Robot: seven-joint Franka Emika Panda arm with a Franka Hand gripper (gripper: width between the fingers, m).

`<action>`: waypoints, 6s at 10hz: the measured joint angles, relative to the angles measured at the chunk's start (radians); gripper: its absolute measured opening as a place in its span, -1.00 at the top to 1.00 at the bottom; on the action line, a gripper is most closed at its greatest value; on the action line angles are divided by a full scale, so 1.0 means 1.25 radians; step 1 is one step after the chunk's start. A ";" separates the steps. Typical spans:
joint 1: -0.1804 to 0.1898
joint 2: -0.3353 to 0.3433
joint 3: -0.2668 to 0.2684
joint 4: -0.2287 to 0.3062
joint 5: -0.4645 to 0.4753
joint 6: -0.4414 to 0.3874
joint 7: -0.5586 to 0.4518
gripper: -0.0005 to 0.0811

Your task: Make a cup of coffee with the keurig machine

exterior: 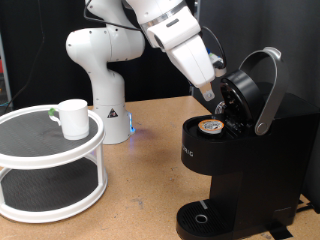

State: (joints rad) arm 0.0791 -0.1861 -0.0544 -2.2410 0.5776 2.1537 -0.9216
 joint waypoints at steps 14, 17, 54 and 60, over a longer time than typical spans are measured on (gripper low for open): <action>-0.026 -0.085 -0.079 0.075 0.089 -0.169 -0.024 -0.98; -0.013 -0.079 -0.050 0.074 0.124 -0.167 0.014 -0.98; -0.058 -0.042 0.083 0.042 -0.009 -0.070 0.047 0.98; -0.094 -0.011 0.082 -0.005 -0.093 -0.015 0.054 0.98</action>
State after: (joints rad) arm -0.0386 -0.2004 0.0476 -2.2474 0.4616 2.1347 -0.8545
